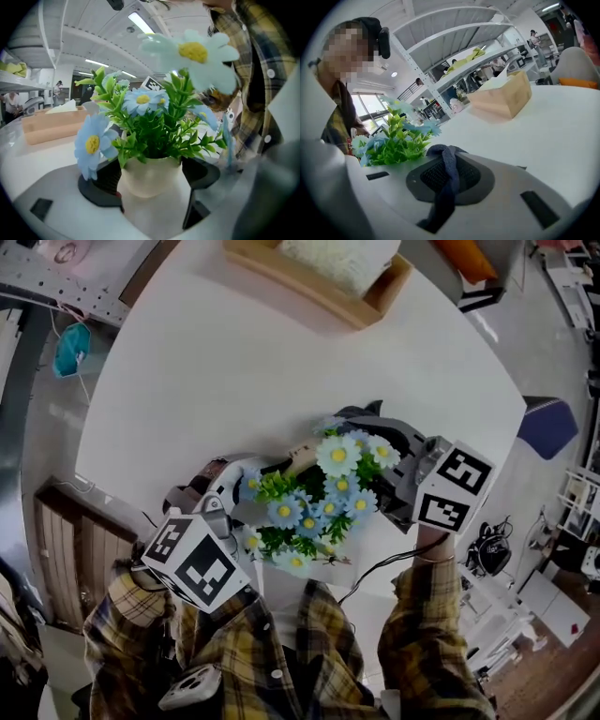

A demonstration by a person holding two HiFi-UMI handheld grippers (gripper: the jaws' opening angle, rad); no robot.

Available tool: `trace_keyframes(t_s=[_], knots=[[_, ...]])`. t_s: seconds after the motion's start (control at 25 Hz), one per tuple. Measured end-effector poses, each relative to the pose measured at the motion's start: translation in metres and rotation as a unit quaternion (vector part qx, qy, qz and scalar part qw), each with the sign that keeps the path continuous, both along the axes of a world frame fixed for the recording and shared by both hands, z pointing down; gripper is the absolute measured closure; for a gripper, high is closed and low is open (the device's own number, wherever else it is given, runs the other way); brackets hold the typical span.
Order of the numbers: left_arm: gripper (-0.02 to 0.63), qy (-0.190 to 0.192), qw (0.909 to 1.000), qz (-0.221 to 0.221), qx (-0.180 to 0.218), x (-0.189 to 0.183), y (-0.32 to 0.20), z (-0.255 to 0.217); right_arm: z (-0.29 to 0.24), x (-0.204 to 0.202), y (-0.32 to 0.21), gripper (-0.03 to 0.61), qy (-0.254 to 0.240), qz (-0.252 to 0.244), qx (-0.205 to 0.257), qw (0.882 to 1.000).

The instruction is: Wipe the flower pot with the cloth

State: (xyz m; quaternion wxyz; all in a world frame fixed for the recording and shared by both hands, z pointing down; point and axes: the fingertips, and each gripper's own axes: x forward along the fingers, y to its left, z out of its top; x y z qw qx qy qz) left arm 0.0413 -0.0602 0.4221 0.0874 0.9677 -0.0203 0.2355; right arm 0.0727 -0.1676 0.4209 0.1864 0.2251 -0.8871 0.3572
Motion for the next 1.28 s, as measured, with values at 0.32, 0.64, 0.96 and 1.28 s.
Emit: trace_keyframes(t_s=[0.32,0.64,0.96,1.28], knots=[[0.212,-0.015,0.9898,0.141,0.000,0.004,0.004,0.000,0.003,-0.016,0.008,0.563,-0.015,-0.131,-0.032,0.991],[0.212,-0.008,0.9809,0.194,-0.007,0.019,0.008,0.000,0.012,-0.028,0.017,0.563,0.021,-0.207,-0.033,0.978],[0.212,-0.015,0.9958,0.085,-0.030,-0.006,0.000,0.006,0.007,-0.017,0.013,0.563,0.011,-0.143,-0.032,0.989],[0.213,-0.070,0.9915,-0.085,-0.069,-0.036,0.017,0.024,0.007,0.000,0.013,0.563,0.025,-0.052,-0.016,0.998]])
